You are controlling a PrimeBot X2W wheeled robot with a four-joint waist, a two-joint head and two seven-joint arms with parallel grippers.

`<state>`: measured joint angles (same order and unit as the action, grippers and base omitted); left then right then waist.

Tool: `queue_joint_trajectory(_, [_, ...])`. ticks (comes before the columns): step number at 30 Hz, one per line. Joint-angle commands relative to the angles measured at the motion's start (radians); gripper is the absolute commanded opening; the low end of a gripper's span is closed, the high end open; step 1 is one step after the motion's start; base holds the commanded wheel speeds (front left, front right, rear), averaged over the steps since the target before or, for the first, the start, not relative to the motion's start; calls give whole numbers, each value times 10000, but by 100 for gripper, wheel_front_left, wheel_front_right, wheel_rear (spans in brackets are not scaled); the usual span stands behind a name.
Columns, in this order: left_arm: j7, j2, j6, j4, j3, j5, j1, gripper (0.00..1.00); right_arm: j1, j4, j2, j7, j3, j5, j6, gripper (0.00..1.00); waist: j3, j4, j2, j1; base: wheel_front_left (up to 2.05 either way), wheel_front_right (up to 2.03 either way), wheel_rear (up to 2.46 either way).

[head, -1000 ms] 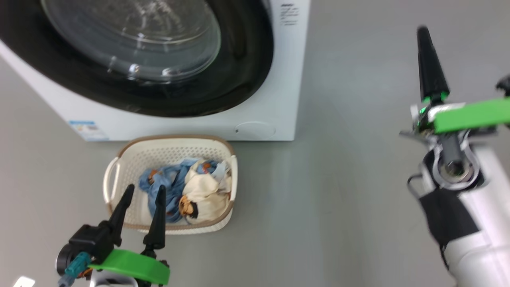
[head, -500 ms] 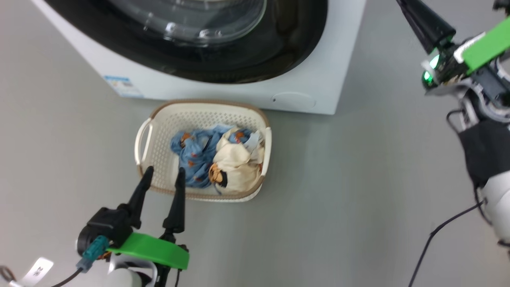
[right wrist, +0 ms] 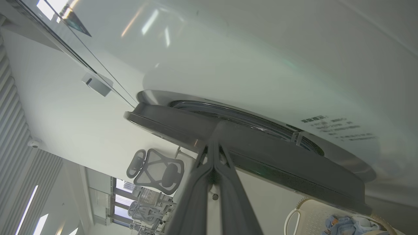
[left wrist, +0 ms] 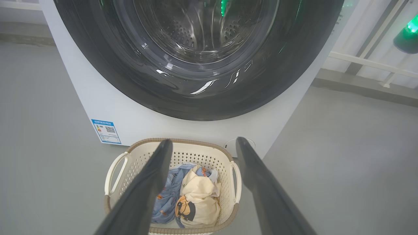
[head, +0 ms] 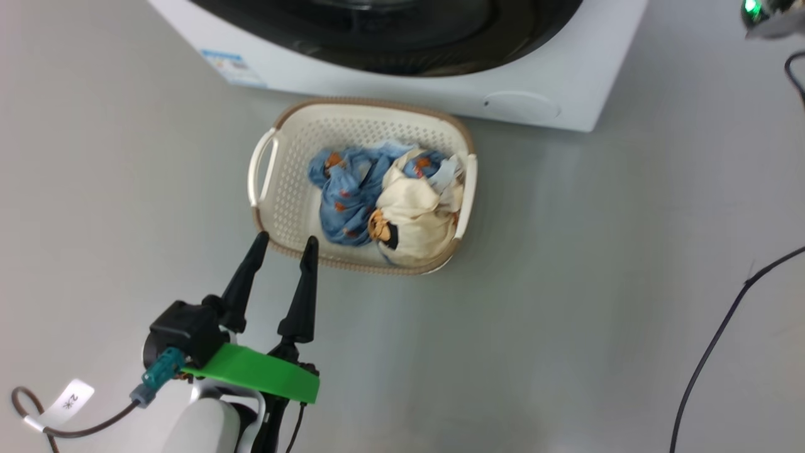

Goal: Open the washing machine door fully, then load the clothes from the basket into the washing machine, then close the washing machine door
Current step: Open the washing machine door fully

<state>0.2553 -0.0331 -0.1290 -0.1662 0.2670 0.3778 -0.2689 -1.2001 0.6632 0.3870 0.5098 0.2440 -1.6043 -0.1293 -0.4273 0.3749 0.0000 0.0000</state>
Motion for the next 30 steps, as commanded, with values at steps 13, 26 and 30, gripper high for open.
queue_joint_trajectory(13, [65,-172,-17,576,126,562,-591,100,-2042,716,-176,167,678,910,-14,0,-1369,1053,0,0,0,0,0])
queue_joint_trajectory(26, [65,-172,5,593,126,758,-755,100,-2267,865,-424,374,1211,1074,-14,0,-1463,1147,0,0,0,0,0])
queue_joint_trajectory(30, [65,-172,21,515,59,684,-702,100,-1879,718,-476,464,1327,973,-14,0,-1236,1036,0,0,0,0,0])
